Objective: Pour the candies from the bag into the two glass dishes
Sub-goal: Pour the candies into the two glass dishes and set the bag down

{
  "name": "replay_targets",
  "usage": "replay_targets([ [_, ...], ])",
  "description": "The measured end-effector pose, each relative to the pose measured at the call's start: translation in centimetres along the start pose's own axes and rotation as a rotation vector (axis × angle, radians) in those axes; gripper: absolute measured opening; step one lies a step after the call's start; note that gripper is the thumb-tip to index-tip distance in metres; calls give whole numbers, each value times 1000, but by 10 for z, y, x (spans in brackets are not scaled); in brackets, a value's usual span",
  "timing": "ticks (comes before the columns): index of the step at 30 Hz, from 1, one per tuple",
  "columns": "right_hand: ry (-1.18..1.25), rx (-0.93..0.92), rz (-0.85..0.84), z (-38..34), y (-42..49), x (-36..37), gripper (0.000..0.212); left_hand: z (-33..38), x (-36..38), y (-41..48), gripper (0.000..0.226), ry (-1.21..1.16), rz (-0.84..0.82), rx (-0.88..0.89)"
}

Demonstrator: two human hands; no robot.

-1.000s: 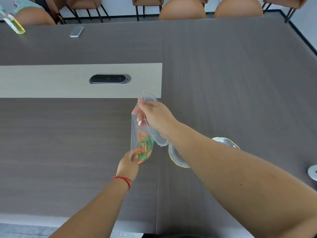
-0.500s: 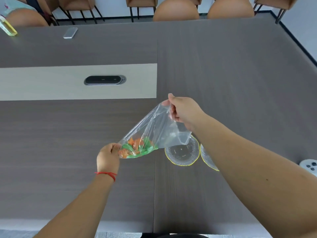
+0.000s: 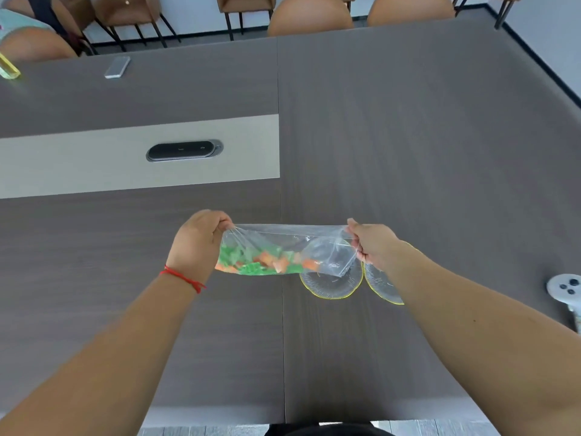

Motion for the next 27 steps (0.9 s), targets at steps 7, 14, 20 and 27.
replay_targets([
  [7, 168, 11, -30, 9, 5, 0, 20, 8, 3, 4, 22, 48, -64, 11],
  [14, 164, 1, -19, 16, 7, -3, 13, 17, 1, 0, 20, -21, -19, -38],
  [20, 65, -53, -43, 21, 8, -5, 16, 23, -2, -3, 21, -48, 3, -37],
  [27, 61, -90, -79, 22, 7, -1, 15, 24, -7, -3, 22, -76, 24, -65],
])
Point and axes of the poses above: each hand's wrist, its own y-axis towards the middle knuckle, its own x-axis out of the palm, z = x × y, the point moved 7 cm from there along y, towards the middle knuckle, and after that the axes turned 2 degrees about -x, right-handed, at the moved point
